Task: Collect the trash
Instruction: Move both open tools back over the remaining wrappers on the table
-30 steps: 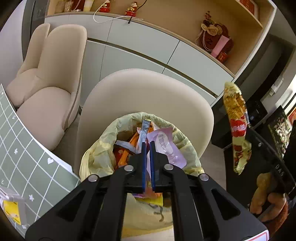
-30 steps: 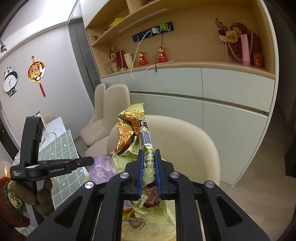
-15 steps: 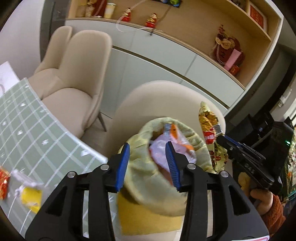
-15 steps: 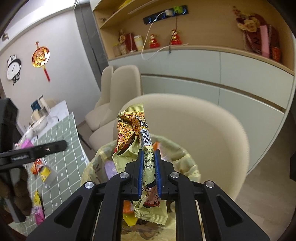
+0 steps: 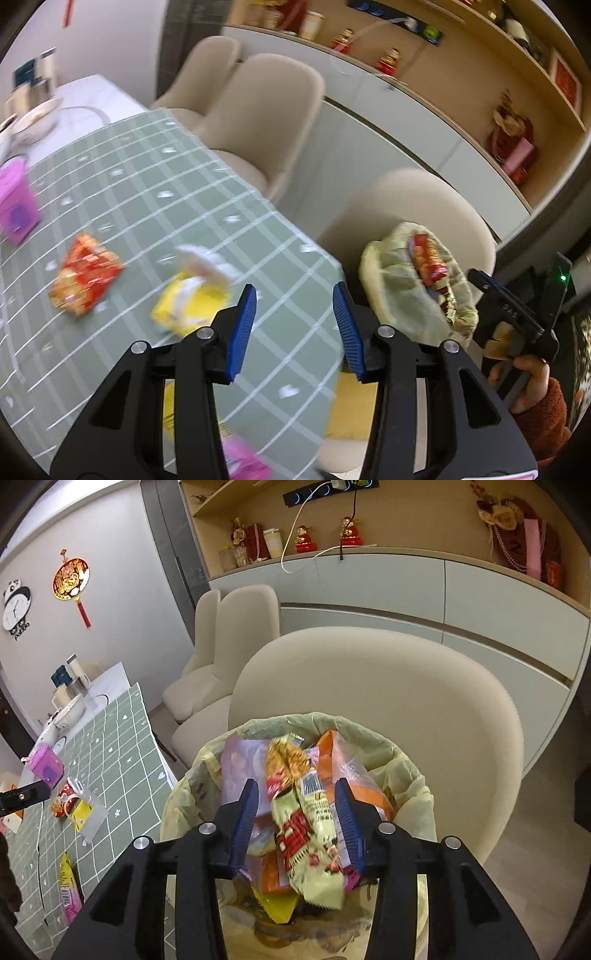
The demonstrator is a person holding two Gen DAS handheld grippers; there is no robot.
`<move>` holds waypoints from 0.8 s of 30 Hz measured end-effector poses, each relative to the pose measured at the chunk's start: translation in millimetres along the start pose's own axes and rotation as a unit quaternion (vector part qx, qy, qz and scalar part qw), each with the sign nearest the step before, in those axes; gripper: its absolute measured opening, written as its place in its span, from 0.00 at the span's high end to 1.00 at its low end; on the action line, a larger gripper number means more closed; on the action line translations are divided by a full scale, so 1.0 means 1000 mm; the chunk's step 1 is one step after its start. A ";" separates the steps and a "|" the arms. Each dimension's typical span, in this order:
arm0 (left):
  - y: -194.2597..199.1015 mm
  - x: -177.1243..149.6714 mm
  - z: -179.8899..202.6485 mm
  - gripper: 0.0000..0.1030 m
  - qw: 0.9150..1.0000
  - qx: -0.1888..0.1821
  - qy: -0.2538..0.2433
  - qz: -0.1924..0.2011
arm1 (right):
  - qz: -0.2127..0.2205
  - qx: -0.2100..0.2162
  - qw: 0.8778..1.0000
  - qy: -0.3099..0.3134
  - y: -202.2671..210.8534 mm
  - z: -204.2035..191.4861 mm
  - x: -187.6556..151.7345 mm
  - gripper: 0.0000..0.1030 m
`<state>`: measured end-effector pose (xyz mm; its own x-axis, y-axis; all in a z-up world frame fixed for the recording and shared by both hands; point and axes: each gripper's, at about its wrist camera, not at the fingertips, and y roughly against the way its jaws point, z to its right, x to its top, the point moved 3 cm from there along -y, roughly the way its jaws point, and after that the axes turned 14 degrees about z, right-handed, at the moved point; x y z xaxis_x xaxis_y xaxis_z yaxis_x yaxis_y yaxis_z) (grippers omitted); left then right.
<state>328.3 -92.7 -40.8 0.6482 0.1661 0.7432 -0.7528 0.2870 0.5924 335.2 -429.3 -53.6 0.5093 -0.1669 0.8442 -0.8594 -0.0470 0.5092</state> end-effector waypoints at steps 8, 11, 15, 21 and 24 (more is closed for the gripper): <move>0.064 -0.006 -0.086 0.58 0.996 0.067 0.042 0.035 | 0.018 0.036 0.999 0.004 0.031 -0.054 -0.006 0.60; 0.085 -0.011 -0.116 0.55 0.994 0.090 0.046 0.047 | 0.025 0.066 0.997 0.009 0.043 -0.085 -0.012 0.60; 0.100 -0.020 -0.153 0.54 0.993 0.100 0.046 0.052 | 0.027 0.095 0.995 0.018 0.061 -0.127 -0.030 0.60; 0.086 -0.026 -0.184 0.53 0.997 0.065 0.005 0.037 | 0.007 0.135 0.991 0.019 0.082 -0.171 -0.059 0.60; 0.066 -0.024 -0.190 0.53 0.998 0.046 -0.022 0.026 | -0.018 0.140 0.990 0.029 0.085 -0.190 -0.077 0.60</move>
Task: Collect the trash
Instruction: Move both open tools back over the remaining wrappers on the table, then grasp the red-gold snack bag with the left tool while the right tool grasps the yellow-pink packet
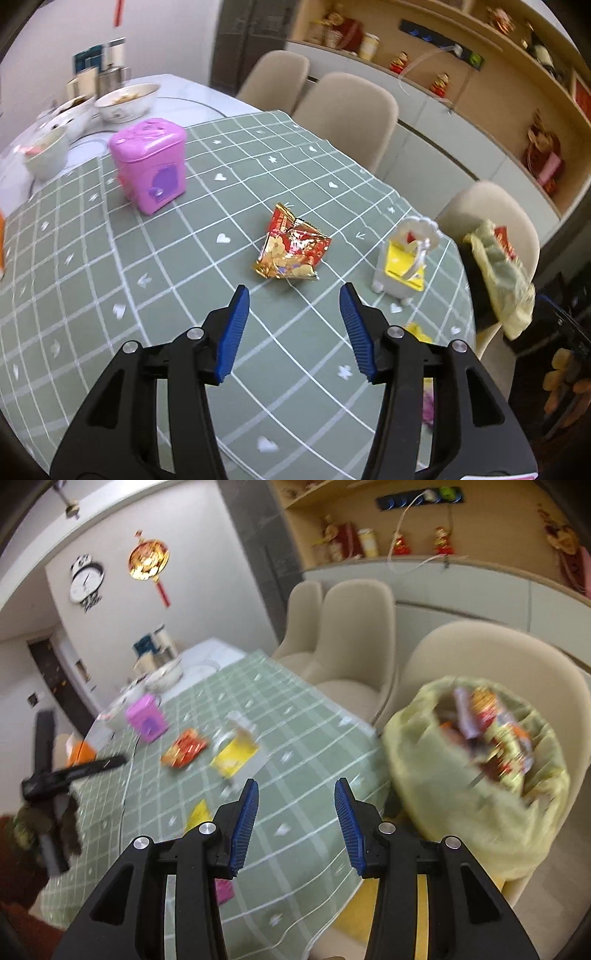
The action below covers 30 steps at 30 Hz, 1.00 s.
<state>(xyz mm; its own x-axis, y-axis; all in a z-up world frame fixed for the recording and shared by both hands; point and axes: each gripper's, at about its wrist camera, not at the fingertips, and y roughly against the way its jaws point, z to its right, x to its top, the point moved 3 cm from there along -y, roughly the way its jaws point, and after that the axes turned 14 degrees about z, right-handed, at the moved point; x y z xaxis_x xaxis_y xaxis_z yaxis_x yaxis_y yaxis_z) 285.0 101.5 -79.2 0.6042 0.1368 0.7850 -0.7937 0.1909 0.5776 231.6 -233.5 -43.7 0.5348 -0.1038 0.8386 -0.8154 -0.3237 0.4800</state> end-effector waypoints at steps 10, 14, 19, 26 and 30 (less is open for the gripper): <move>-0.092 0.007 -0.028 0.53 0.999 0.015 0.031 -0.030 | -0.047 -0.021 0.999 -0.017 -0.016 -0.025 -0.038 0.60; -0.114 0.003 -0.023 0.74 0.998 -0.010 0.025 -0.058 | -0.077 -0.024 0.997 -0.002 -0.027 -0.036 -0.054 0.60; -0.101 0.003 -0.016 0.92 0.998 -0.032 0.014 -0.054 | -0.096 -0.013 0.995 0.007 -0.036 -0.046 -0.064 0.60; -0.034 -0.024 -0.011 0.92 0.995 -0.061 0.051 -0.059 | -0.126 0.031 0.990 0.045 -0.058 -0.069 -0.066 0.57; -0.007 -0.051 -0.019 0.92 0.992 -0.055 0.079 -0.083 | -0.136 0.048 0.985 0.096 -0.069 -0.089 -0.066 0.57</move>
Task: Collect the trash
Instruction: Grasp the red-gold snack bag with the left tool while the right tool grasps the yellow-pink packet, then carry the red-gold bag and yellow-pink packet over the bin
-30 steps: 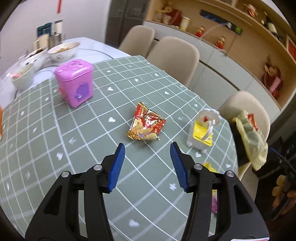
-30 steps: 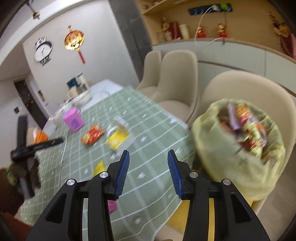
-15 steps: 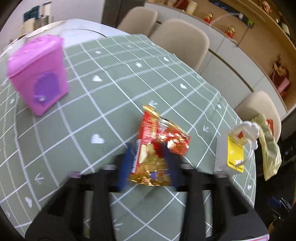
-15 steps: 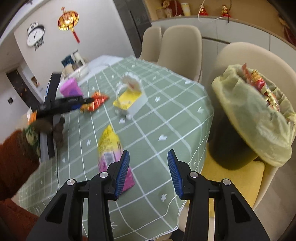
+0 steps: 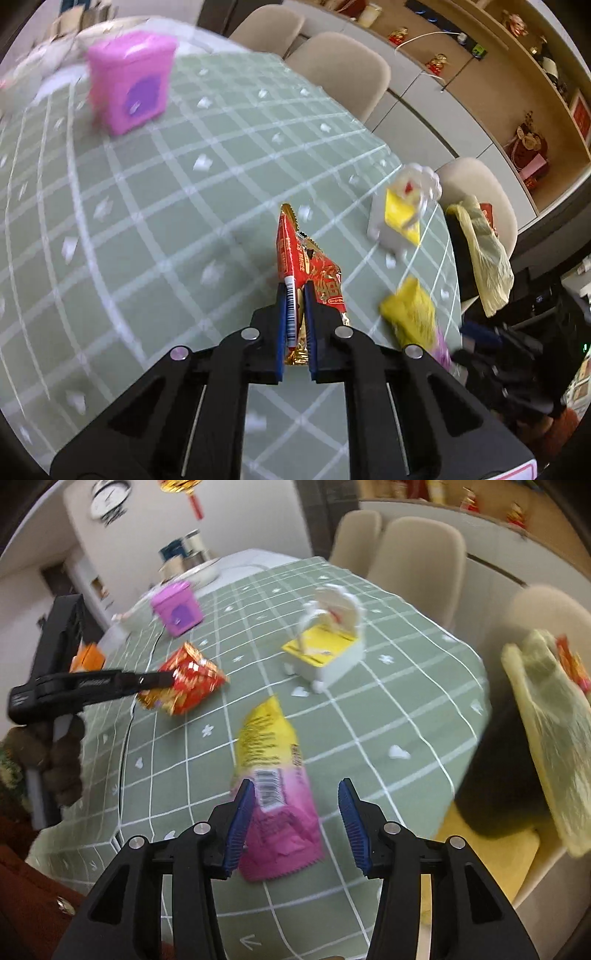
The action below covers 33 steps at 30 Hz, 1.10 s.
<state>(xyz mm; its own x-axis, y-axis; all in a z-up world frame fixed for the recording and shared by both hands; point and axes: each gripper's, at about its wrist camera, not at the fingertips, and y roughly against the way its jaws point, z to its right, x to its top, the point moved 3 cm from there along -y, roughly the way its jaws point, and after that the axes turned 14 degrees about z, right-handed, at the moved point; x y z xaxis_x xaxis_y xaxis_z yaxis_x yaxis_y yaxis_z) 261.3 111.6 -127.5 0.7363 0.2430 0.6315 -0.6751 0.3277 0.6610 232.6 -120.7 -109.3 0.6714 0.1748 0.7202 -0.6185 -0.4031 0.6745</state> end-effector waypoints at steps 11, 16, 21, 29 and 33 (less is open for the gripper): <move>0.031 -0.008 -0.003 0.92 1.000 0.012 0.005 0.016 | -0.046 0.024 0.998 0.046 -0.039 -0.015 0.000 0.60; 0.034 -0.005 0.007 0.92 1.000 0.004 -0.002 0.019 | -0.022 0.022 0.999 0.031 -0.019 -0.009 0.005 0.79; 0.041 0.001 0.026 0.92 0.999 -0.007 -0.020 0.026 | 0.014 0.011 1.000 0.008 0.009 0.001 0.015 0.81; 0.064 0.021 0.076 0.92 0.996 -0.017 -0.061 0.060 | 0.075 -0.004 0.997 -0.016 0.056 0.021 0.032 0.81; 0.075 0.037 0.107 0.92 0.993 -0.019 -0.074 0.089 | 0.115 -0.007 0.993 -0.022 0.084 0.038 0.044 0.81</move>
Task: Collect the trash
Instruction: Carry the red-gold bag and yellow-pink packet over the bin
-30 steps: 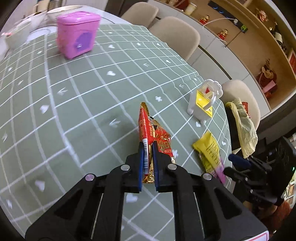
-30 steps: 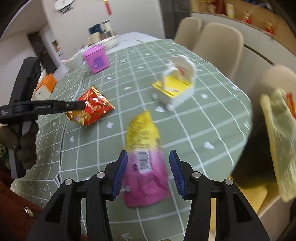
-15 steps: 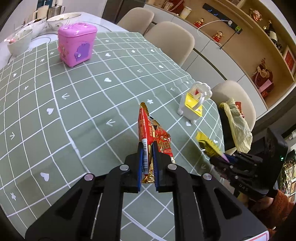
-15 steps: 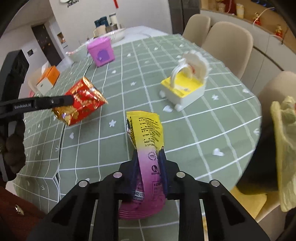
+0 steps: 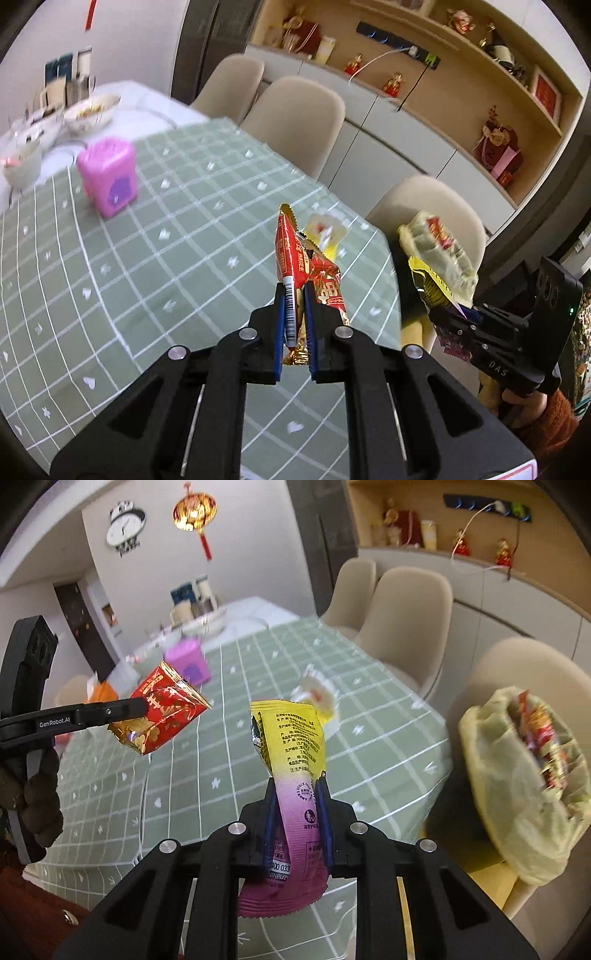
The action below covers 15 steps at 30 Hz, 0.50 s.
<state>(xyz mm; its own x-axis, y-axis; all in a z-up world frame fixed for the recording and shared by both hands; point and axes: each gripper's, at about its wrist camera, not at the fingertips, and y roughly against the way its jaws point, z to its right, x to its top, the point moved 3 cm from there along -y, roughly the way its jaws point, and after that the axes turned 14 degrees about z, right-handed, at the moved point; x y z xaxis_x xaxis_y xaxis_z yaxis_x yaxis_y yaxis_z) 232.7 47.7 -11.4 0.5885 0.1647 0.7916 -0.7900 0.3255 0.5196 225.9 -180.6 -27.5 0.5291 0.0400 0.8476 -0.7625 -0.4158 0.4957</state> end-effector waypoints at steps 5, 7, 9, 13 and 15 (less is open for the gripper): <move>0.003 0.032 0.033 0.92 0.999 -0.006 -0.010 0.033 | 0.046 -0.016 0.999 0.006 0.031 0.033 0.030 0.81; 0.001 0.043 0.047 0.92 0.999 -0.011 -0.015 0.047 | 0.058 -0.021 0.998 0.003 0.039 0.046 0.041 0.81; -0.005 0.055 0.064 0.92 0.998 -0.019 -0.013 0.060 | 0.070 -0.029 0.997 0.002 0.049 0.065 0.051 0.81; -0.027 0.065 0.099 0.92 0.997 -0.037 -0.011 0.070 | 0.091 -0.050 0.995 0.001 0.069 0.103 0.064 0.81; -0.042 0.066 0.123 0.92 0.996 -0.048 -0.016 0.071 | 0.100 -0.061 0.993 0.003 0.080 0.124 0.067 0.81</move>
<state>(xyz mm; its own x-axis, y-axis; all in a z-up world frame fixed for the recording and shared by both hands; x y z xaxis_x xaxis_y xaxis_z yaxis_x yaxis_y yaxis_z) 283.3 -69.1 58.6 0.4649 0.1867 0.8654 -0.8437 0.3896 0.3692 246.3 -324.0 45.3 0.3608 -0.0271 0.9322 -0.8919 -0.3021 0.3364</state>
